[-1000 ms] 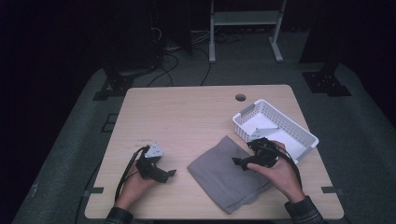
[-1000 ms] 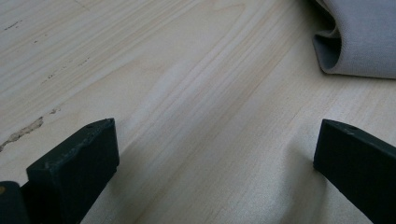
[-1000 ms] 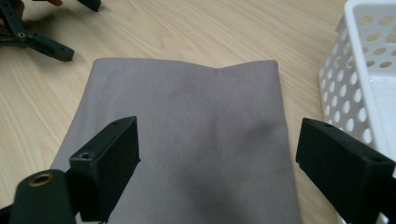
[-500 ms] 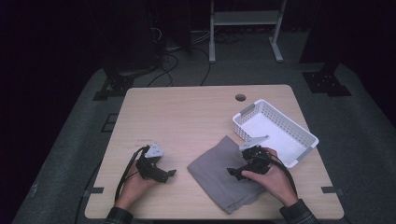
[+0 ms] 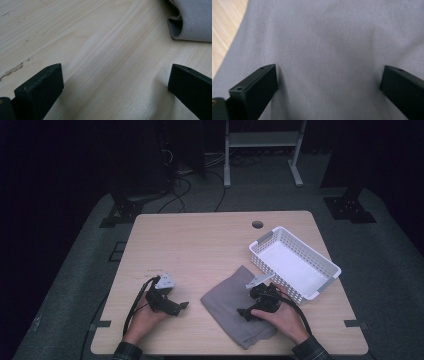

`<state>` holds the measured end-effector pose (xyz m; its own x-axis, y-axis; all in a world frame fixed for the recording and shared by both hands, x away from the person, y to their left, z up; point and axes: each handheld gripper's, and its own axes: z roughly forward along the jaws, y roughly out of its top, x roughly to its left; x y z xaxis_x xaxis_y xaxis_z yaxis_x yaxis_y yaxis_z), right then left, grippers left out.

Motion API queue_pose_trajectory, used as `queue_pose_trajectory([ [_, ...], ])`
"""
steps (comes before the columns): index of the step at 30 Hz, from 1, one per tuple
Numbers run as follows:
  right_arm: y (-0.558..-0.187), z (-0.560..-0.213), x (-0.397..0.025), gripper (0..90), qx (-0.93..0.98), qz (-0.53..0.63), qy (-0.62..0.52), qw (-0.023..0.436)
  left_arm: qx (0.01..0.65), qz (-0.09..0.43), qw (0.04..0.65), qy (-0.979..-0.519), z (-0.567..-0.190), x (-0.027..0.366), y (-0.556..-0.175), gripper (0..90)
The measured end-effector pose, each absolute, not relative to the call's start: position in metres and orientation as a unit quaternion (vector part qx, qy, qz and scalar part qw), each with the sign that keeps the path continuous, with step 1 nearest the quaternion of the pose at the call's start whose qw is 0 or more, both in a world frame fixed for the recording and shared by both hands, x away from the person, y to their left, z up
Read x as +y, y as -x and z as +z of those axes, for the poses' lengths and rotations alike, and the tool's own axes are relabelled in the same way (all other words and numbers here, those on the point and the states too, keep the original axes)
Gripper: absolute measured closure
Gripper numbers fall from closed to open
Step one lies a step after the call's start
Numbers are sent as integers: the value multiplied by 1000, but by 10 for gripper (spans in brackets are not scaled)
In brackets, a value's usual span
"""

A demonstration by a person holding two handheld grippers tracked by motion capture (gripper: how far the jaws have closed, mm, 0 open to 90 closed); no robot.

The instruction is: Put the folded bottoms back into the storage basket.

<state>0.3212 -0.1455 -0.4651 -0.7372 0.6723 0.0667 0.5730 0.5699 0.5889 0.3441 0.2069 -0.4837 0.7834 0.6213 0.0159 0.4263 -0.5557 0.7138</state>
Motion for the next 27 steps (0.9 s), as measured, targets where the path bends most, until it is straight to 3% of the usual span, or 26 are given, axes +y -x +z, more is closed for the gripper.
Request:
queue_pose_trajectory([
  [17,-317,-473,-137,2,883,287,-355,106,300,134,363,-872,-484,207,-344,0],
  [19,-316,-472,-137,44,883,288,-356,103,300,134,363,-872,-484,207,-344,0],
  [20,-313,-469,-137,160,883,290,-353,102,300,134,363,-872,-484,207,-344,0],
  [21,-313,-469,-137,160,883,290,-353,102,300,134,363,-872,-484,207,-344,0],
  [22,-312,-467,-137,239,882,297,-350,103,300,134,363,-872,-484,207,-344,0],
  [23,-311,-466,-137,362,881,306,-345,103,300,134,363,-872,-484,207,-344,0],
  [24,-311,-466,-137,362,881,306,-345,103,300,134,363,-872,-484,207,-344,0],
  [27,-309,-464,-135,507,884,306,-338,100,300,134,363,-872,-484,207,-344,0],
])
